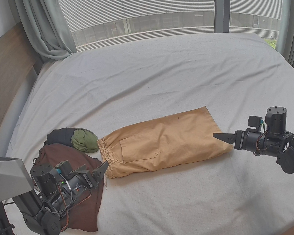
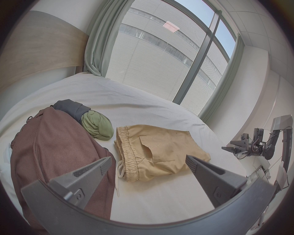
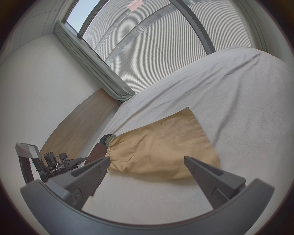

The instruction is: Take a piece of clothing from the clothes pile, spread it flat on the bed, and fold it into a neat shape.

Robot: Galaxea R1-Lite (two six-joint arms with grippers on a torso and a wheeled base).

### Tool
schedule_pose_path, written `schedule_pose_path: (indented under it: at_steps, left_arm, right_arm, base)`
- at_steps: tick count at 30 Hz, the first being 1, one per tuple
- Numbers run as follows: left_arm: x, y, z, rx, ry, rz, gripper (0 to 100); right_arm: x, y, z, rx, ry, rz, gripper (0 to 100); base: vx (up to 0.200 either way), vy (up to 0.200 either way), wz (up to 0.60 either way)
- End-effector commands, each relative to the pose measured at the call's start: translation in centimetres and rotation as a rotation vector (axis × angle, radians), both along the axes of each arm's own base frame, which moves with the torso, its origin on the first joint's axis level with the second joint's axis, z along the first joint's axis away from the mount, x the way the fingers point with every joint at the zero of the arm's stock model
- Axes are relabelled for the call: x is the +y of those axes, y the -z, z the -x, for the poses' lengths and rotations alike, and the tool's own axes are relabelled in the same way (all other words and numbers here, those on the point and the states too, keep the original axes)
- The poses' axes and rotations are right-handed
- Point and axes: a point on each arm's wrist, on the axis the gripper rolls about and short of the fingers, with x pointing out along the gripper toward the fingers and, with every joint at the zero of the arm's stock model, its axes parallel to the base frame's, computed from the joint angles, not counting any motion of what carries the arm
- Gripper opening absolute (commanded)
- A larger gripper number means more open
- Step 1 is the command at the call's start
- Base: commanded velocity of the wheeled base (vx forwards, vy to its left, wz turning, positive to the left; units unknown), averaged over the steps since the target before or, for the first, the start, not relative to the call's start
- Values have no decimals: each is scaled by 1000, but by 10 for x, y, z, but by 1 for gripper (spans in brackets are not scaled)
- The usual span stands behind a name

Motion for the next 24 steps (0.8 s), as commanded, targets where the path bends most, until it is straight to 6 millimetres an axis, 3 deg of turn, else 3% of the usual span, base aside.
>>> schedule_pose_path:
  at_steps: [1,4,12,24]
  left_arm:
    - [1,-7,1,-19,1,5,100]
    - [0,-7,3,-18,4,5,100]
    - [0,4,1,17,7,2,100]
    - [8,6,-4,19,-20,4,100]
  right_arm:
    - [6,2,3,13,-13,4,100]
    - [9,5,2,20,6,14,100]
    - [15,59,-13,141,7,43,100]
    - [16,75,-22,229,50,-53,100]
  base:
    - [0,0,0]
    - [0,0,0]
    - [0,0,0]
    - [0,0,0]
